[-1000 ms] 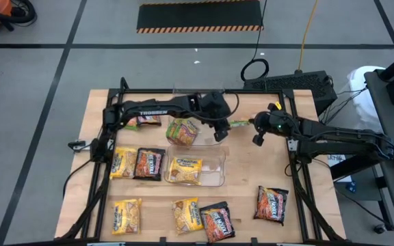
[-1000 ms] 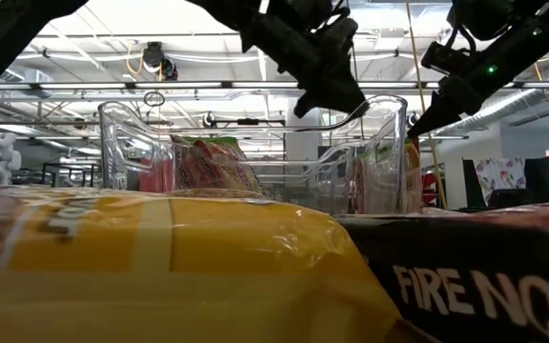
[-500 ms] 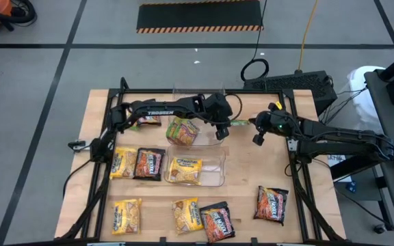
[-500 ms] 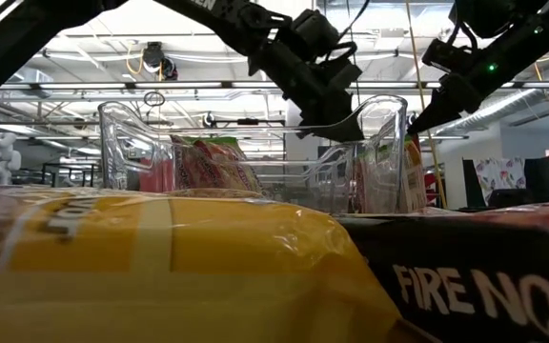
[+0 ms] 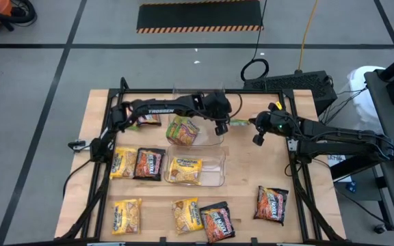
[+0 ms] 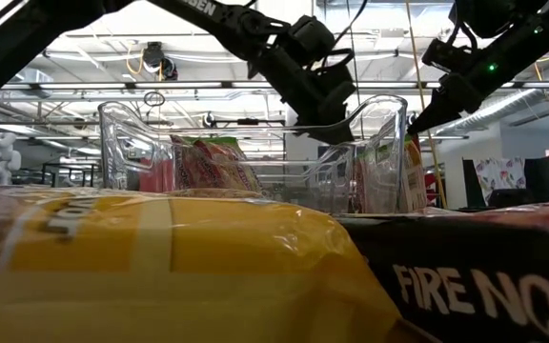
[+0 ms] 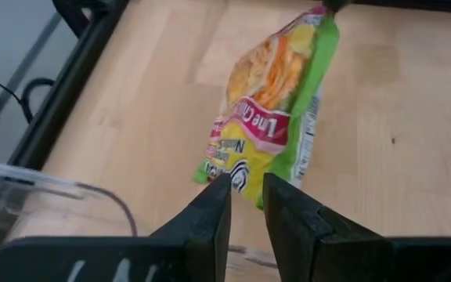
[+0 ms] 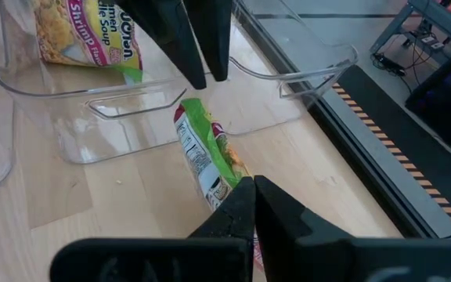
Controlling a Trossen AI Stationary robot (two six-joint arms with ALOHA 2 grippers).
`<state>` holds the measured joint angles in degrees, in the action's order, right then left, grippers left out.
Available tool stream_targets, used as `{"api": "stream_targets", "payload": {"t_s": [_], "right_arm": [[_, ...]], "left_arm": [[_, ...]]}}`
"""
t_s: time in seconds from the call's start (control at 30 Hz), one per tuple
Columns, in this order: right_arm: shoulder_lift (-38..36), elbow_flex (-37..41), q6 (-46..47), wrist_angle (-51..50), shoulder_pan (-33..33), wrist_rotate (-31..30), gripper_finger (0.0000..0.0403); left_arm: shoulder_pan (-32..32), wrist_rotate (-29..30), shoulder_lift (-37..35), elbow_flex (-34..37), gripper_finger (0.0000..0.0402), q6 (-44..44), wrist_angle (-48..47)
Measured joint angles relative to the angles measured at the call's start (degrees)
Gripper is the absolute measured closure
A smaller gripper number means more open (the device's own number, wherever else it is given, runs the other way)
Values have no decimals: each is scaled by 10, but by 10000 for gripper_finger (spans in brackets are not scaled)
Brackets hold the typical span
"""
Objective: Sort Maruchan noodles
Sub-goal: Put the green noodle pack into the center transparent bin
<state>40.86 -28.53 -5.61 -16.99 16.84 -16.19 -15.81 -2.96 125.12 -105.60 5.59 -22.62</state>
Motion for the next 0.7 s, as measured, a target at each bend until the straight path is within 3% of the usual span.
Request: {"api": "stream_targets", "payload": {"t_s": [0.3,0.7], "right_arm": [[0,0,0,0,0,0,403],[0,0,-9,0,0,1,403]], "left_arm": [[-1,-53,3,0,321,-14,-2],[-3,-47,21,0,321,-8,10]]}}
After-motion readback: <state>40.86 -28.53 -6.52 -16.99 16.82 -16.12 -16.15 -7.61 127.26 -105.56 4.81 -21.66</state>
